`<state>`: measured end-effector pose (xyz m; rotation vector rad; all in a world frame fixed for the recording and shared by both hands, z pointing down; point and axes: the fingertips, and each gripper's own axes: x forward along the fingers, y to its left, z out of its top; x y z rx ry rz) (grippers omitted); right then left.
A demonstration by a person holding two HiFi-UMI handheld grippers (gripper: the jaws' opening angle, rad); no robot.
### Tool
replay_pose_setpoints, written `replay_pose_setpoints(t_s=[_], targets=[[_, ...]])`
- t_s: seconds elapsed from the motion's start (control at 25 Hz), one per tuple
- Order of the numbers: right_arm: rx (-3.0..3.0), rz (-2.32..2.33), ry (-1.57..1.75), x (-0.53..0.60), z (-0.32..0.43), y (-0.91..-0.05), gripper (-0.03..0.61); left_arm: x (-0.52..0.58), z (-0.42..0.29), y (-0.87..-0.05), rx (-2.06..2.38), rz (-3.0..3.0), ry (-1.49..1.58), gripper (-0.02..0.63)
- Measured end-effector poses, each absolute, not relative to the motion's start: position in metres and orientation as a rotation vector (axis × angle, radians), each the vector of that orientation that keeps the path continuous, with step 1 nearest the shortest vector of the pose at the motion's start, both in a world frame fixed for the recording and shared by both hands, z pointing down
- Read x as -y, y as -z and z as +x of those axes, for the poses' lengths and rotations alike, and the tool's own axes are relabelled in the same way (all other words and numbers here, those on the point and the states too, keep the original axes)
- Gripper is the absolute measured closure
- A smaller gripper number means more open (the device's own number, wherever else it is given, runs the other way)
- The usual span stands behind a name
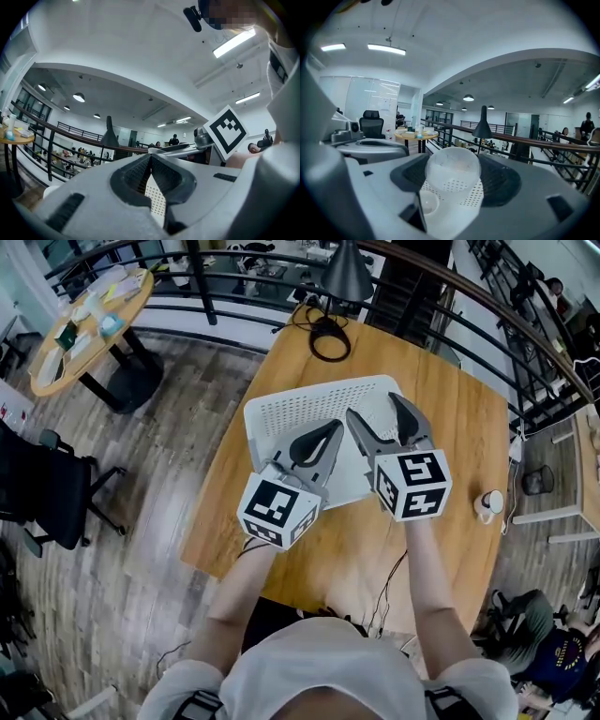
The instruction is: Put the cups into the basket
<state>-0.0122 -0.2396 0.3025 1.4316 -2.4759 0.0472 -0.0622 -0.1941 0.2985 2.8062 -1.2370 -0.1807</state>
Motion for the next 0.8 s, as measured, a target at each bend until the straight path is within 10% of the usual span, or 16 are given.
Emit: replay_pose_setpoints(t_s=[0.8], targets=[[2.408,1.017,-0.279,0.298,-0.031,-0.449,0.247,0.254,-0.073,-0.339,1.218,2.687,0.213,0.604]])
